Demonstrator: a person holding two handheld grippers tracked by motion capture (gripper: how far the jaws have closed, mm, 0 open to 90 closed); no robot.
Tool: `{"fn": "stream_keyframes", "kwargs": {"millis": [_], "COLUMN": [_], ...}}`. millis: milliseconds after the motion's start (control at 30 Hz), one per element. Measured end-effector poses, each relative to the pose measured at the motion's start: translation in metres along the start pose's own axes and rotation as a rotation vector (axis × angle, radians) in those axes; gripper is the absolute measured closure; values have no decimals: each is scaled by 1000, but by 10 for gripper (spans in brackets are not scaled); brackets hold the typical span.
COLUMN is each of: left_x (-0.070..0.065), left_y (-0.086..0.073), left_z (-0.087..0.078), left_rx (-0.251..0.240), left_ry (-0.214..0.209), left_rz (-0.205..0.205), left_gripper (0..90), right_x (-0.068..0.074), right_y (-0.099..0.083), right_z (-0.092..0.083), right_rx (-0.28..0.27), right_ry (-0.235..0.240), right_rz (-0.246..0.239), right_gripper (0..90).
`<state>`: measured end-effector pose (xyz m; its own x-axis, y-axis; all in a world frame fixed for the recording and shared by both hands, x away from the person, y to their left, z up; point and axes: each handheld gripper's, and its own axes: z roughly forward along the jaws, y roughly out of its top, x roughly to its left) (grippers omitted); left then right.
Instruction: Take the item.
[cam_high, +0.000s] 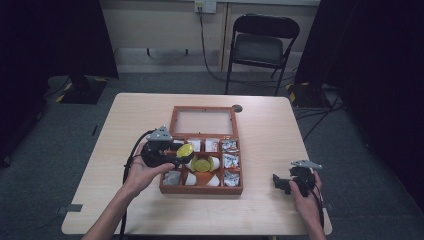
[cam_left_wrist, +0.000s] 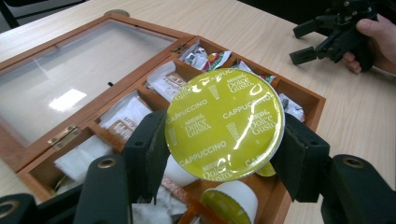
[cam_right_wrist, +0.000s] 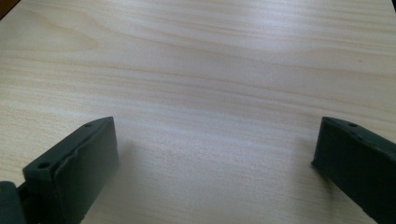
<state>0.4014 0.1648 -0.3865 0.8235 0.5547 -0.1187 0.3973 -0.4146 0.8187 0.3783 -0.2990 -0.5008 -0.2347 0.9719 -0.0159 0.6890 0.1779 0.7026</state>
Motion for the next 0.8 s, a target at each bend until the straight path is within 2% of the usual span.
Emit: {"fn": "stream_keyframes", "kwargs": {"millis": [433, 800], "left_x": [14, 28], "left_y": [0, -8], "left_z": [-19, -28], "left_rx": [-24, -10], "left_ry": [33, 72], "left_rz": [-16, -44], "left_gripper": [405, 406], "right_x": [0, 0], "right_y": [0, 0], "right_z": [0, 0], "right_rx": [0, 0], "right_ry": [0, 0], "right_rz": [0, 0], "right_gripper": [0, 0]}}
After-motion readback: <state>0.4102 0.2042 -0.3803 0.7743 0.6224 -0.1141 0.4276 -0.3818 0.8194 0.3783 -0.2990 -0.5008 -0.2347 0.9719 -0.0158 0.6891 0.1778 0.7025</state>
